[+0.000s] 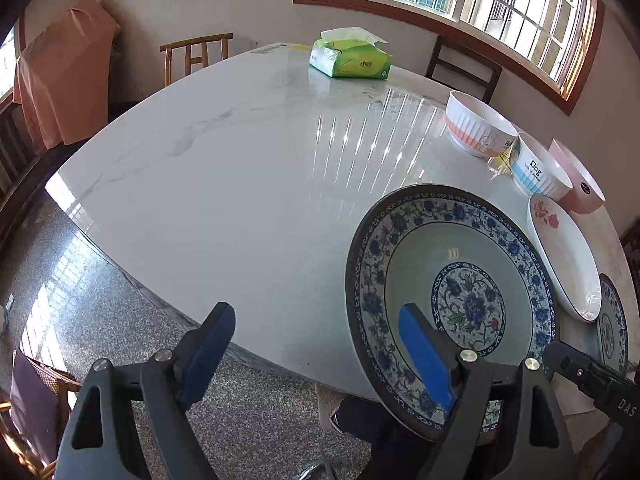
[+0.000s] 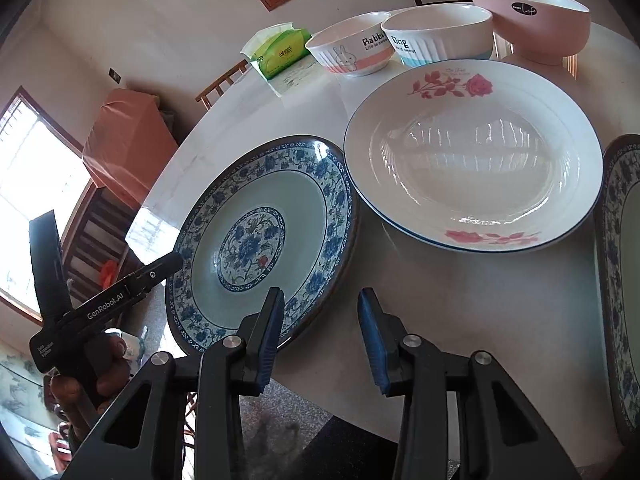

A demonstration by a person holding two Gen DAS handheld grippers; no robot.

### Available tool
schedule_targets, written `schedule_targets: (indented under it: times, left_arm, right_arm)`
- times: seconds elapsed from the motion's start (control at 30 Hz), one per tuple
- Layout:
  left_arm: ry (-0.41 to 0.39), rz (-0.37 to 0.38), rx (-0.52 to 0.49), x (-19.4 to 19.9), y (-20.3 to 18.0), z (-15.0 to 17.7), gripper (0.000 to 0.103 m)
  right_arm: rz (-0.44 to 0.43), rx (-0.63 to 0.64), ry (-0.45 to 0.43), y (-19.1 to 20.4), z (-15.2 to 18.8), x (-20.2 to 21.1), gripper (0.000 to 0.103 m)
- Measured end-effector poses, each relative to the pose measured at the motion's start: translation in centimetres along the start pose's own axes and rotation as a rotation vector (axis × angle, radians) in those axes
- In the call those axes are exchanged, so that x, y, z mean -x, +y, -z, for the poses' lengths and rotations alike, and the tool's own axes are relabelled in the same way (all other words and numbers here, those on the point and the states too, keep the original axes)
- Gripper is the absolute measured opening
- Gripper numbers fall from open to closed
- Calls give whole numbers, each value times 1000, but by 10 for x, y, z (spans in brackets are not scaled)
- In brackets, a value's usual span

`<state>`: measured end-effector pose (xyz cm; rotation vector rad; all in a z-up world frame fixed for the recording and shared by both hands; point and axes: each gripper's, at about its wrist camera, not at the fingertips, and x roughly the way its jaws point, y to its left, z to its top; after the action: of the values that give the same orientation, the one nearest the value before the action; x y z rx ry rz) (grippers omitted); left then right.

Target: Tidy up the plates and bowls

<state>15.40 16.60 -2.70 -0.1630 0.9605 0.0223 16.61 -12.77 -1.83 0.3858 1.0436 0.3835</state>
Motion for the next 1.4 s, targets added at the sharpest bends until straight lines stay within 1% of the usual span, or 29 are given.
schedule_targets:
  times: [0.13,0.17,0.2,0.23,0.27,0.3,0.33,0.37,0.43,0.5,0.53,0.57,0.6,0.63,0.8,0.87,0.97,1.27,1.4]
  left_arm:
    - [28,15,-31,-6,-3,-6,86]
    - [31,14,-38,-7,-4,-7,80]
    - [39,12,-47,-9,-6,-9,73]
    - [51,19,-55,-10,-7,-10,58]
    - [60,48,-54,-11,-8,-11,46]
    - [69,73,-50,-11,-9,-13,39]
    - [77,92,-53,-11,-11,-15,23]
    - [82,81,-60,-10,-14,-16,19]
    - [80,52,-67,-10,-18,-18,19]
    - [76,56,-60,-10,-17,-18,19]
    - [74,62,-53,-10,-14,-18,18]
    - [71,64,-48,-10,-13,-18,18]
    - [66,61,-46,-10,-13,-19,18]
    - [61,59,-45,-10,-12,-19,18]
    - [32,23,-38,-11,-8,-24,18]
    - [15,1,-34,-11,-4,-27,15]
    - [14,-10,-10,-13,6,-32,14]
    - [-8,-53,55,-19,35,-47,14]
    - [-40,-62,50,-21,38,-49,14]
  right_arm:
    - [-18,-15,9,0,-4,-3,37]
    - [-21,-16,12,0,-5,-4,37]
    - [-23,-17,13,1,-5,-5,37]
    - [-24,-16,13,1,-6,-5,37]
    - [-23,-14,13,1,-6,-6,37]
    - [-23,-13,12,1,-7,-6,37]
    - [-24,-13,12,2,-8,-8,37]
    - [-26,-14,14,2,-9,-9,37]
    - [-26,-17,14,2,-10,-10,36]
    - [-17,-10,9,3,-10,-11,35]
    - [-11,-4,5,3,-10,-11,32]
    - [4,5,-1,3,-10,-11,26]
    - [19,13,-4,2,-9,-12,22]
    - [11,17,-8,2,-10,-13,19]
    - [21,51,-28,8,-13,-18,18]
    - [25,78,-41,16,-16,-20,18]
    - [33,115,-61,27,-22,-24,18]
    - [25,155,-49,48,-43,-53,18]
    - [21,140,-38,48,-46,-62,19]
